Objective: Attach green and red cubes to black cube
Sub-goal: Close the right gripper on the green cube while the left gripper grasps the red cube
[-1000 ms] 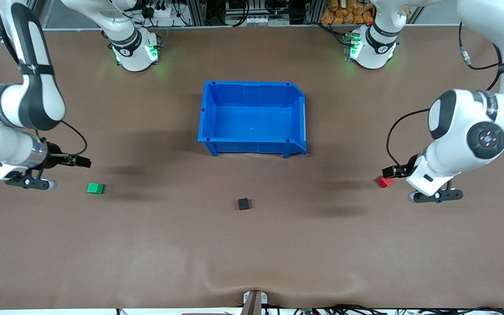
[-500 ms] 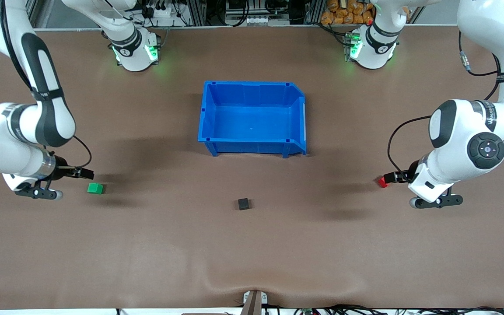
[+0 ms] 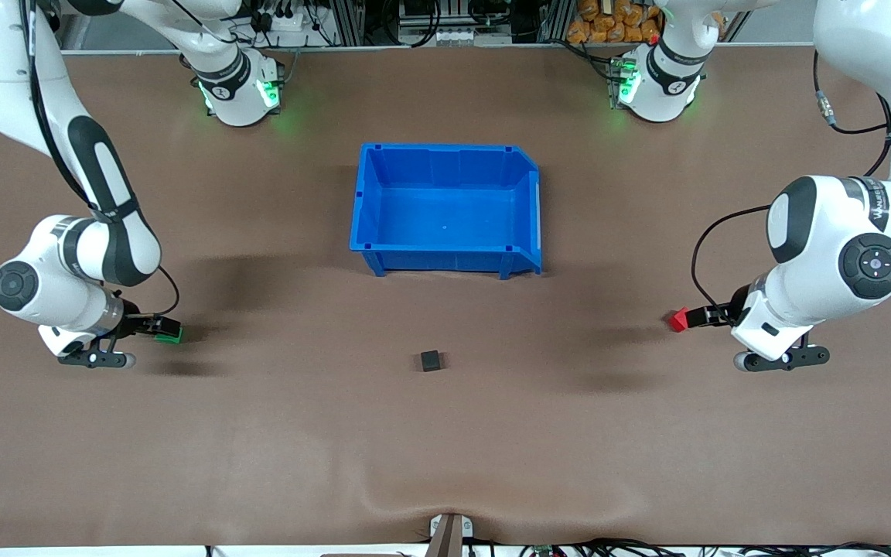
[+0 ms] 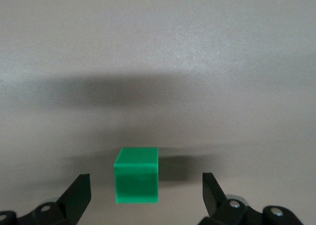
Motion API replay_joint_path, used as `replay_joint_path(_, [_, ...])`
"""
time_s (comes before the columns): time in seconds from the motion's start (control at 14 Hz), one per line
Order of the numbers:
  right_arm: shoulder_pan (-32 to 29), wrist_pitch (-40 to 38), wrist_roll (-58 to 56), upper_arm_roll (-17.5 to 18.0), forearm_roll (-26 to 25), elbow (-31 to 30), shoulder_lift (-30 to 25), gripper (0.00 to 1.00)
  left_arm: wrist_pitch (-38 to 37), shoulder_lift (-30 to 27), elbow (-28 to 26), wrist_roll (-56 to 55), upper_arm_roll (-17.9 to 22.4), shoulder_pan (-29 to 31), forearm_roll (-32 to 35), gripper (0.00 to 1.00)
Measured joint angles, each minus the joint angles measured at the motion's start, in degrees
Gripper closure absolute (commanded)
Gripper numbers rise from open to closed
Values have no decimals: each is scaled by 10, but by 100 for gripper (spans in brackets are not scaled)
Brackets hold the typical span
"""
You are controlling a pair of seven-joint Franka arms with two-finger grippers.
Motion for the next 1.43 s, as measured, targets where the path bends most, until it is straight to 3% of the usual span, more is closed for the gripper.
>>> replay_joint_path(1.07, [0, 2, -24, 3, 17, 0, 16, 1, 6, 51, 31, 0, 0, 0, 0, 0])
replay_joint_path(1.21, [0, 1, -24, 3, 17, 0, 16, 21, 14, 58, 32, 0, 0, 0, 0, 0])
replay_joint_path(1.43, [0, 1, -24, 3, 17, 0, 16, 32, 21, 70, 32, 0, 0, 0, 0, 0])
